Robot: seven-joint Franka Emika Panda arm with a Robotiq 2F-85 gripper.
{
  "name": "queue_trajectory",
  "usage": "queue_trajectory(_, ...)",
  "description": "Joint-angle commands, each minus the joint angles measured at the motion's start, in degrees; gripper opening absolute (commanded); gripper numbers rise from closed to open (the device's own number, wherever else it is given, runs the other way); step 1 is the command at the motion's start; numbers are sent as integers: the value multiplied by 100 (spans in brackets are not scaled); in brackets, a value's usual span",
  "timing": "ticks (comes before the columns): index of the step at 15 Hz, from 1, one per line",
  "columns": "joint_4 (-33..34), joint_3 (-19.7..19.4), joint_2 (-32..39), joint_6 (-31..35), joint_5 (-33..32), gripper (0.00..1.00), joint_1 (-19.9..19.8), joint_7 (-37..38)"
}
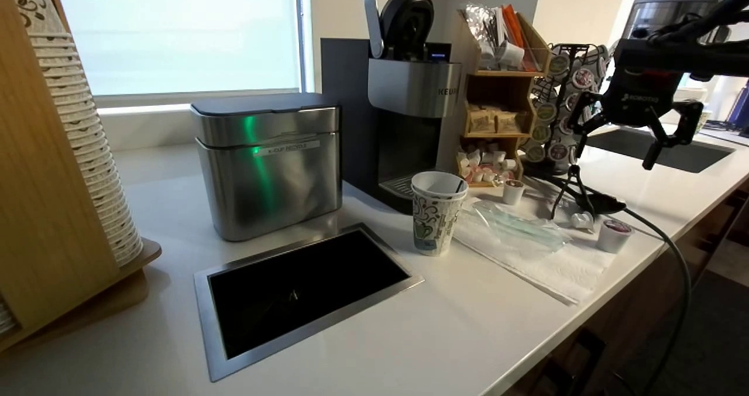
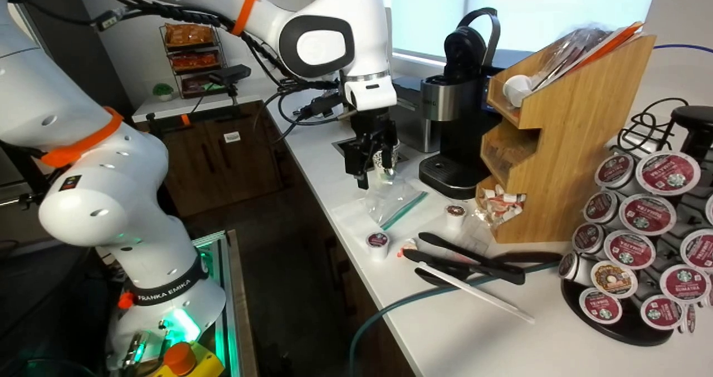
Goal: Put the straw on the wooden stand and put the cup on the stand of cups
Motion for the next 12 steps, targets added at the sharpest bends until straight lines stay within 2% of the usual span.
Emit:
queue_trajectory(1,-23,48,54,200,99,100,-119,171)
queue_trajectory(5,-189,-308,230,495,-59,100,-515,77)
queue_trajectory(7,-89,-507,503,371,-307,100,-762,-147)
queue_trajectory(10,282,-922,1070,397,-838,100,-1091,-984)
queue_trajectory(12,464,-1104,1381,489,-1102,100,-1205,-1279)
